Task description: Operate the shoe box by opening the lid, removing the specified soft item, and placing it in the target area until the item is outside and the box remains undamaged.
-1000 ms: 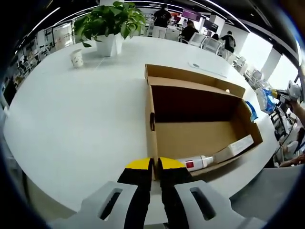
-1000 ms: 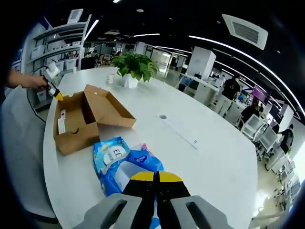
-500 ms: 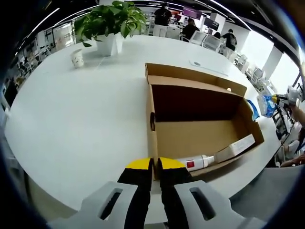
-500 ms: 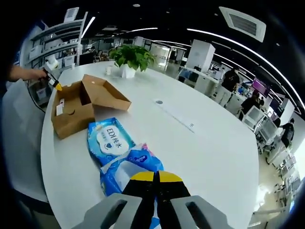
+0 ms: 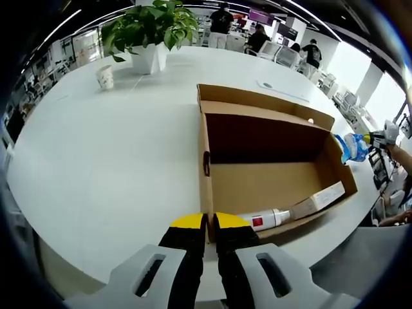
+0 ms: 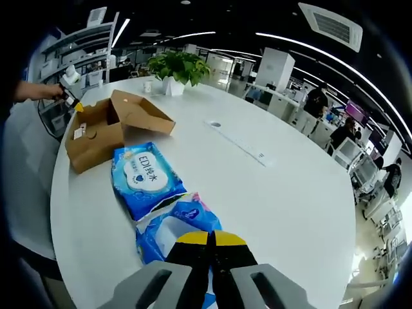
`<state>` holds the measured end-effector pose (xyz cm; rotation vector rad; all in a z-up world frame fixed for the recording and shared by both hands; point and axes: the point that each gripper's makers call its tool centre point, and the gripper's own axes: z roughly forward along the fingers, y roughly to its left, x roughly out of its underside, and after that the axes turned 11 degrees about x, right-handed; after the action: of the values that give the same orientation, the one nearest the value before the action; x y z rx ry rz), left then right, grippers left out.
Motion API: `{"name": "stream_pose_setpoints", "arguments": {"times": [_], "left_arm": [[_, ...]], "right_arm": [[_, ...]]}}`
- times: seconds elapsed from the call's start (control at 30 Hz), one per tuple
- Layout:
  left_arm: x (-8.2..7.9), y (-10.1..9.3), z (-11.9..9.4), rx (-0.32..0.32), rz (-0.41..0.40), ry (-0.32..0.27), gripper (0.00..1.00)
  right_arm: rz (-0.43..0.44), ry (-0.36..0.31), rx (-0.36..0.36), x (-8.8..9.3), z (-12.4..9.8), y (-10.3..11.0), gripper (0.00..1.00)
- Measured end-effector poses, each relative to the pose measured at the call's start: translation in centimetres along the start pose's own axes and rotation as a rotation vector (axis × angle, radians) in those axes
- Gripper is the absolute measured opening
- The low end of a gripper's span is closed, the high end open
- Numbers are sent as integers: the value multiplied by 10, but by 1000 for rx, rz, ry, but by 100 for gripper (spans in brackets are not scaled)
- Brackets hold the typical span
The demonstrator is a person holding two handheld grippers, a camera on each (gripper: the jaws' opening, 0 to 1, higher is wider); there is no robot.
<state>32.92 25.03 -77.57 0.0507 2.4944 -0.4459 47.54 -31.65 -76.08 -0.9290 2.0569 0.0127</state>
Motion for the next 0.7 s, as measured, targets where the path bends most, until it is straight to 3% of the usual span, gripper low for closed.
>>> {"name": "stream_pose_setpoints", "arguments": {"times": [0.5,0.7], "left_arm": [[0,-1,0,-5,6,11,3],[0,0,0,-6,9,12,3]], "right_arm": [[-52,53,-74,21,25,4,0],[-48,71,-63,25,29,0,0]]}}
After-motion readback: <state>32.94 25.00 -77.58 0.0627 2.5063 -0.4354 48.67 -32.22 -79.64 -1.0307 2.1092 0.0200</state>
